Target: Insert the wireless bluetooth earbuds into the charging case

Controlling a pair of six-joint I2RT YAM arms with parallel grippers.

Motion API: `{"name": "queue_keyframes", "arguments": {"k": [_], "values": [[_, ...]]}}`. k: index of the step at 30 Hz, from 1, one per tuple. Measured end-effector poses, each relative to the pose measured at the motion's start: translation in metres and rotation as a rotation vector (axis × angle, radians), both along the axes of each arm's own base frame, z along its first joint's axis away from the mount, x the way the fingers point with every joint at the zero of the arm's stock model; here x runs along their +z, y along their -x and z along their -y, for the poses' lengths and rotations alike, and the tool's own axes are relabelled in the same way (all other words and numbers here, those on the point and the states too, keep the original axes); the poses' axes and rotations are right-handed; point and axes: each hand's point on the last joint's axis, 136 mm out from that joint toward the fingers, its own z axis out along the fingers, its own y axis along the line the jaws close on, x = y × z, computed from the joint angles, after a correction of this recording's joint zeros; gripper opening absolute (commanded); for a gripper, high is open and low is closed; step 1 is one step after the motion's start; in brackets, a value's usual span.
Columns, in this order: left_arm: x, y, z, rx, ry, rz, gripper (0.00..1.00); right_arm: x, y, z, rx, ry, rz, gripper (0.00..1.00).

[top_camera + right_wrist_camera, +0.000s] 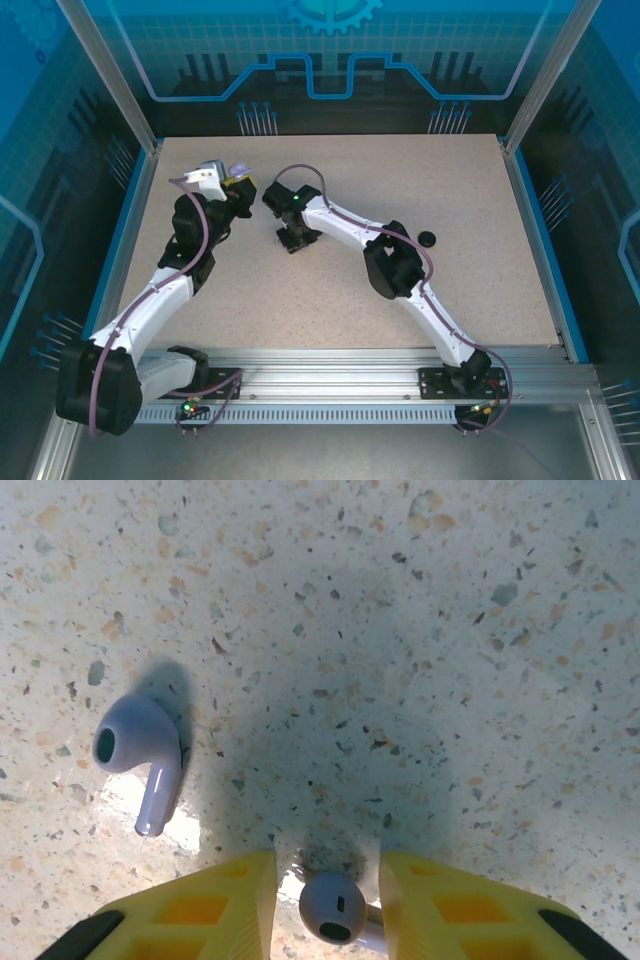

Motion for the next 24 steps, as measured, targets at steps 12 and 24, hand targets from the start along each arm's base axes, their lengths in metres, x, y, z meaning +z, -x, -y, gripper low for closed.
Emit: {"name": "queue_keyframes", "arguments": {"k": [12, 24], "values": [[0.0000, 0.0004, 0.0012, -0.007, 0.011, -0.003, 0.00, -0.0014, 0.0011, -0.0006, -0.005, -0.008, -0.003, 0.28], [0.0000, 0.0010, 0.0033, -0.018, 0.025, -0.008, 0.00, 0.0009, 0.0031, 0.0005, -0.019, -0.027, 0.012, 0.08]]}}
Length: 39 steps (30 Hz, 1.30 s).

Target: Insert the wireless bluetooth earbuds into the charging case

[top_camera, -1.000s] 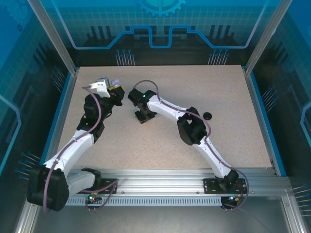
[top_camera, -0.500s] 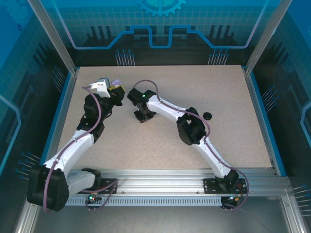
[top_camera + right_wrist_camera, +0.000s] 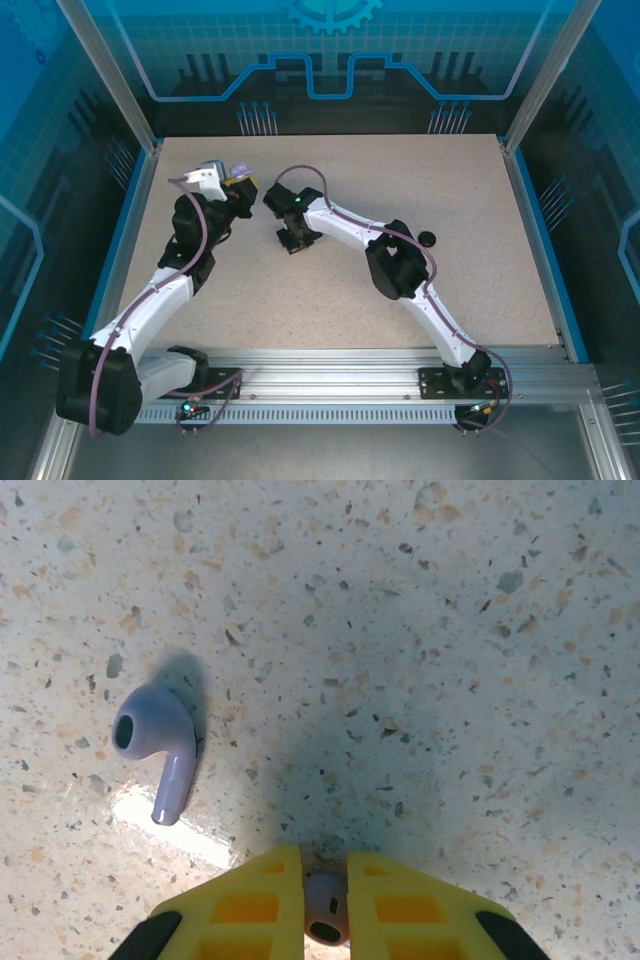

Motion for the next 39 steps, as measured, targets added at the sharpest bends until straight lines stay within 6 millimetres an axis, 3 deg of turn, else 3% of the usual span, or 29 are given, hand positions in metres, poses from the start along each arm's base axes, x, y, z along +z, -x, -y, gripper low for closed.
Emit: {"name": "queue_keyframes", "arguments": {"k": [7, 12, 21, 26, 29, 34, 39], "values": [[0.000, 0.002, 0.006, -0.035, 0.003, 0.000, 0.00, 0.004, 0.005, 0.012, -0.016, 0.004, -0.008, 0.07], [0.000, 0.006, 0.021, -0.128, 0.009, 0.001, 0.00, 0.035, 0.002, 0.029, -0.059, -0.042, 0.016, 0.07], [0.000, 0.019, 0.067, -0.385, 0.010, 0.019, 0.00, 0.173, -0.028, 0.080, -0.202, -0.325, 0.206, 0.07], [0.004, 0.047, 0.124, -0.573, -0.104, 0.120, 0.00, 0.250, -0.036, 0.116, -0.274, -0.513, 0.321, 0.07], [0.005, 0.053, 0.142, -0.623, -0.153, 0.185, 0.00, 0.289, -0.037, 0.132, -0.303, -0.618, 0.380, 0.07], [0.012, 0.048, 0.152, -0.613, -0.212, 0.299, 0.00, 0.346, -0.026, 0.143, -0.295, -0.775, 0.460, 0.07], [0.019, 0.044, 0.161, -0.576, -0.251, 0.390, 0.00, 0.375, -0.003, 0.139, -0.254, -0.923, 0.492, 0.08]]}}
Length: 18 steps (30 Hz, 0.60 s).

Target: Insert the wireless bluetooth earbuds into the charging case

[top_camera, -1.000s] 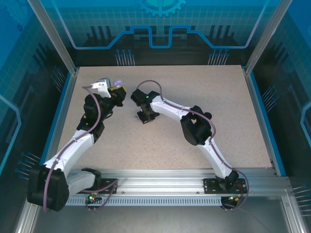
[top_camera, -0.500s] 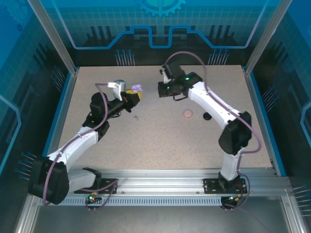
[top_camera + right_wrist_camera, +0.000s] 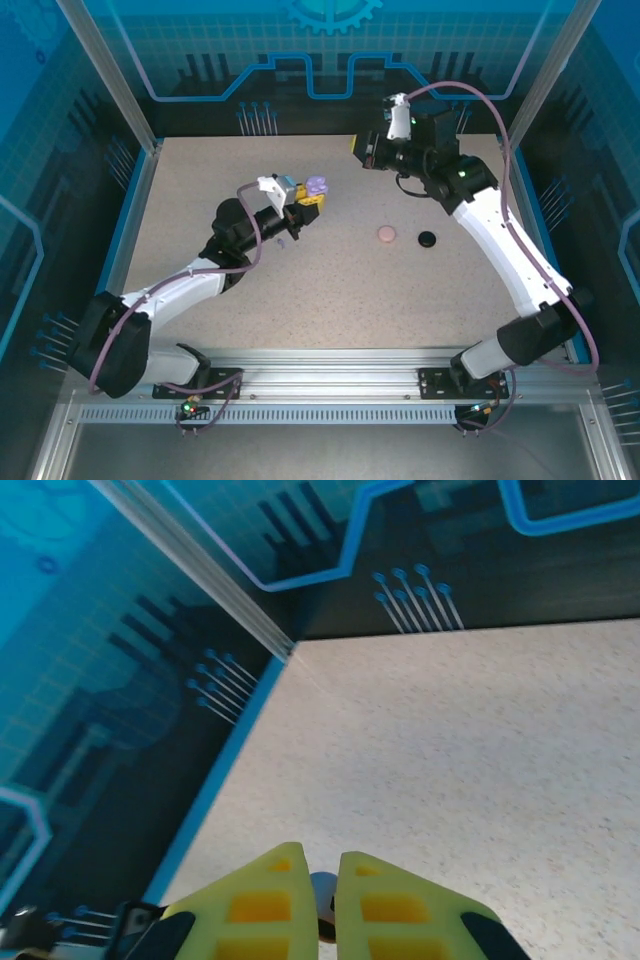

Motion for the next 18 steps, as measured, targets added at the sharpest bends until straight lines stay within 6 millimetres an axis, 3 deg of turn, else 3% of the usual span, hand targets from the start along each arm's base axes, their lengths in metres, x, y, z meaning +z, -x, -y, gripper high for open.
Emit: {"name": "queue_keyframes", "arguments": {"k": [5, 18], "values": [[0.004, -0.008, 0.008, 0.027, 0.010, 0.044, 0.00, 0.004, 0.014, -0.007, 0.043, -0.135, 0.017, 0.08], [0.040, -0.011, 0.021, 0.041, 0.056, 0.165, 0.00, -0.007, 0.015, -0.020, 0.078, -0.365, -0.004, 0.08]]}}
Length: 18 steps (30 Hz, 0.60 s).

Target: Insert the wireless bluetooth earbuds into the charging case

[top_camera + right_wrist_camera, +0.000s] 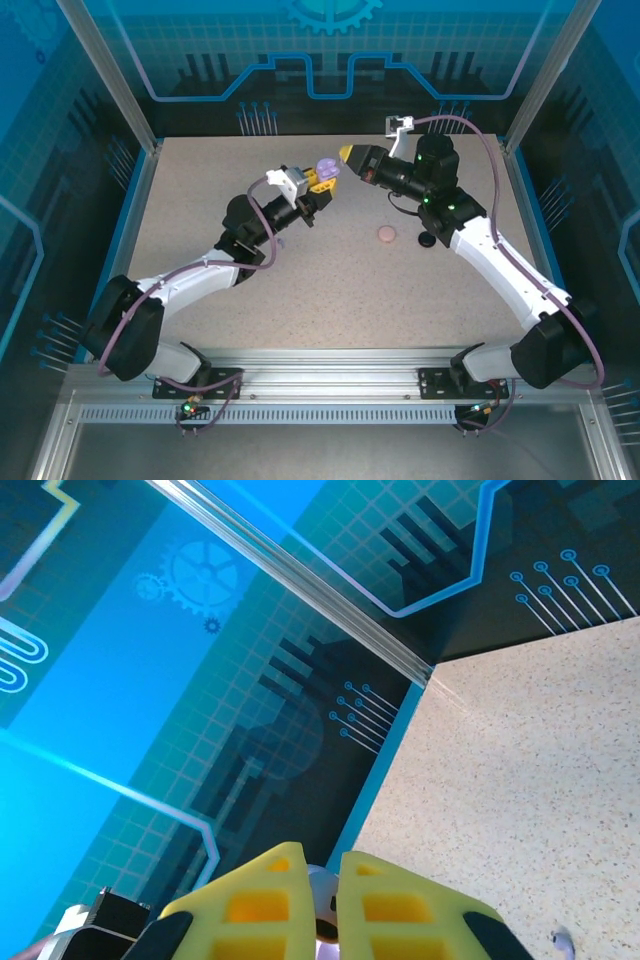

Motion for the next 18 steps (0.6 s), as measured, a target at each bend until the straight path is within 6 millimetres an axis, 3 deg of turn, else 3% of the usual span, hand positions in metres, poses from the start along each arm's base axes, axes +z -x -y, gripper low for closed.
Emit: {"name": "queue_keyframes", "arguments": {"k": [11, 18], "values": [[0.001, -0.001, 0.004, -0.005, 0.001, 0.003, 0.00, 0.024, 0.012, -0.006, 0.023, -0.072, 0.067, 0.07], [0.001, -0.001, 0.004, -0.005, 0.001, 0.003, 0.00, 0.014, 0.014, -0.010, 0.033, -0.075, 0.043, 0.06]]}}
